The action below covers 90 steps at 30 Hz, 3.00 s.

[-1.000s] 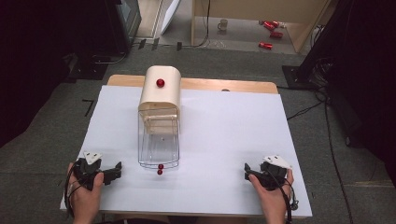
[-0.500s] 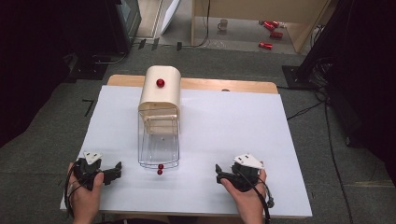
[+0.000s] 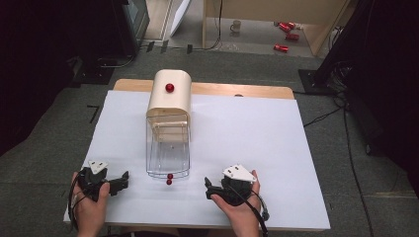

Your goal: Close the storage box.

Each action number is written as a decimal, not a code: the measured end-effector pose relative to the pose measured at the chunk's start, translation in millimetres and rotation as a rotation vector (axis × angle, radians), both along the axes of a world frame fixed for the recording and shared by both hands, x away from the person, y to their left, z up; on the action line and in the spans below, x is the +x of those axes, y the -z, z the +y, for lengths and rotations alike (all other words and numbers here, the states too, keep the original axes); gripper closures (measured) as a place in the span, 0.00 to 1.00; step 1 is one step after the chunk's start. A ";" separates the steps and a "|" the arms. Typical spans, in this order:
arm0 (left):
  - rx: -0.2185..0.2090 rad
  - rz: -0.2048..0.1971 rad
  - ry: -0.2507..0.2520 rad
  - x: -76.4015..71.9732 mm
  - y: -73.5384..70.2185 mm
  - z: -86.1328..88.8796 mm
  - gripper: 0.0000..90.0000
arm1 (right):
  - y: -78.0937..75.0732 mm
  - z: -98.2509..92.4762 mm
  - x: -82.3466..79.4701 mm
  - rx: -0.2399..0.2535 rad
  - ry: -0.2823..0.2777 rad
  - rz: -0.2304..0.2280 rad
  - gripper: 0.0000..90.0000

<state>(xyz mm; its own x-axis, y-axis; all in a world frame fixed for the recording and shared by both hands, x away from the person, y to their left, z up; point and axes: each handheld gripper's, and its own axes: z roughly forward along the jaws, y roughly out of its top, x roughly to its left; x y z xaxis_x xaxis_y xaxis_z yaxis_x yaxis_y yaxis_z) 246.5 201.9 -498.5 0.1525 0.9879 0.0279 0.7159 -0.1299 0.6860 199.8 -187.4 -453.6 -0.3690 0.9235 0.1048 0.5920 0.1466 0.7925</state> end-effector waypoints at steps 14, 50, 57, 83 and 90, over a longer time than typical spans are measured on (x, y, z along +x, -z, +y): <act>0.000 0.001 0.000 0.1 0.0 0.1 0.00 | 1.4 39.3 -4.4 0.003 -0.074 -0.007 0.15; -0.001 0.002 0.000 0.1 -0.1 0.0 0.00 | -9.1 97.3 -15.0 0.087 -0.200 -0.054 0.59; -0.001 0.002 0.000 0.1 0.0 0.0 0.00 | -4.7 106.2 -12.3 0.096 -0.186 -0.050 0.70; -0.002 0.001 0.000 0.1 0.0 0.0 0.00 | -18.2 113.9 -5.6 0.131 -0.205 -0.058 0.85; -0.001 0.002 0.000 0.2 0.0 0.1 0.00 | -24.9 111.6 2.3 0.124 -0.200 -0.068 0.85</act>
